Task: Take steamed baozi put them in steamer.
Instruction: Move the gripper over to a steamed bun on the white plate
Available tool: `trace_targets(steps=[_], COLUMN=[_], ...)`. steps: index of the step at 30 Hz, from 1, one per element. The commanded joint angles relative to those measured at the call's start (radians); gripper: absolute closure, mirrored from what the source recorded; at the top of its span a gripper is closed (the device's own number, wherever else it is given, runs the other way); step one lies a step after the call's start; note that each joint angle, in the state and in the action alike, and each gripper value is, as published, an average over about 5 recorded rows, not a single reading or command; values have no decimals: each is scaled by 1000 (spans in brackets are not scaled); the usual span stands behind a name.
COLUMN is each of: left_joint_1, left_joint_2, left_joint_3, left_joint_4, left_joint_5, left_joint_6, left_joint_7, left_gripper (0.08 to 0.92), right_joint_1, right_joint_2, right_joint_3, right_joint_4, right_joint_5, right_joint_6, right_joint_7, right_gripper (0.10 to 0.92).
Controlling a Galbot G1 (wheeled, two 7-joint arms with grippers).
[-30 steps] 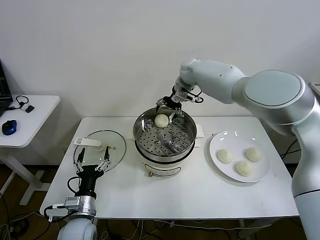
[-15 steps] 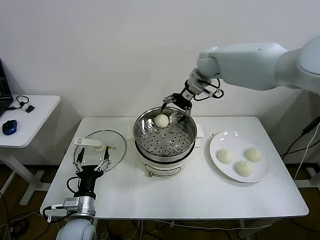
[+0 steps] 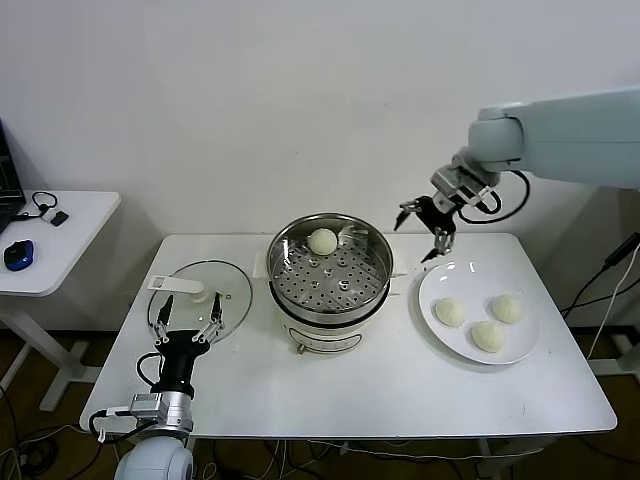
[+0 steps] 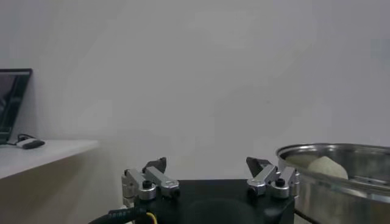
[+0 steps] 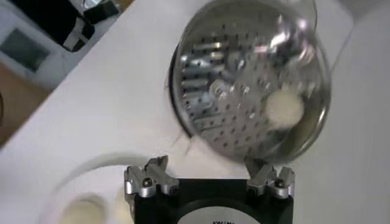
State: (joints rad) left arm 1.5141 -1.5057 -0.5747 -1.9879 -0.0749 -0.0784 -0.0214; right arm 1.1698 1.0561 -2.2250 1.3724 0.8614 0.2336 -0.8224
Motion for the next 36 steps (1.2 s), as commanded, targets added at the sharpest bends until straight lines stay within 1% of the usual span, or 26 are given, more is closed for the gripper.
trace_targets(steps=[1,7,15,21,27,36], left_joint_1=[-1,0,5,14,22,25], left_joint_2=[1,-2,-8,-9,-9,-9], left_joint_3=[1,4,1,-4,-12,-17], left_joint_4=[9,20,35,40,41,39], left_joint_5=[0,4,17,22,21,19], left_joint_6=[-1,-3,-5,-9,-10,-10], left_joint_7=[2,2,2,2,0,1], left_gripper=[177,177,177,177,177,177], right_joint_1=[7,-147,-396,-549,-661,-745], right_joint_2=[-162,-237,-284,-257,-218,-187], right_joint_3=[-46,26,234,351,428,513], right_joint_4=[94,-10,-188,-292,-367,-434], right_joint_5=[49,-31,-145,-219,-230,-237], right_joint_6=[-385,-388,-354,-333,-335,-329], right_joint_7=[-56,-70,-77,-71,-64,-42], right_gripper=[203,203,203,203,203,203])
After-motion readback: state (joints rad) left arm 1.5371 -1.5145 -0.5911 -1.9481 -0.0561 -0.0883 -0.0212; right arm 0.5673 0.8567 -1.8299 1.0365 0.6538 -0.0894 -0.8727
